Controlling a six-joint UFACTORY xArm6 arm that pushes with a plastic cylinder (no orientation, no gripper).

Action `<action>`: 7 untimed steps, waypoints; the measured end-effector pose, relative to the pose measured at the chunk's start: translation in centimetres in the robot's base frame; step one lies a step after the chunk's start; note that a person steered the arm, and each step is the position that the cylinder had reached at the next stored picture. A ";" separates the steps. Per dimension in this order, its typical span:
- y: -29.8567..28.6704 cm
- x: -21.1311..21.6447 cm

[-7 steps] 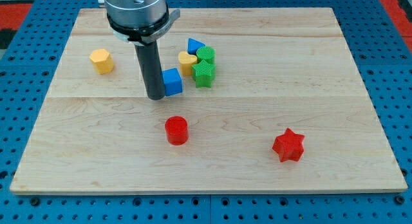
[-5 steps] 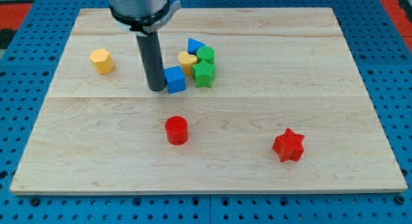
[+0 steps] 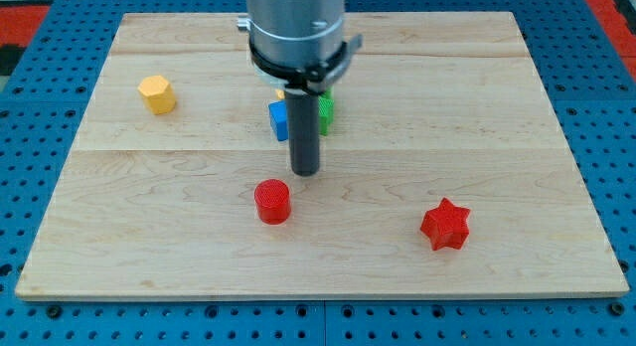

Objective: Push red circle up towards center

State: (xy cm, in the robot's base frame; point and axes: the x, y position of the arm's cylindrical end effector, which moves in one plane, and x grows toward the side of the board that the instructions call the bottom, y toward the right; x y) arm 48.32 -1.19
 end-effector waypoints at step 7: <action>-10.1 -0.6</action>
State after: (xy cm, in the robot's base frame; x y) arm 47.73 -11.25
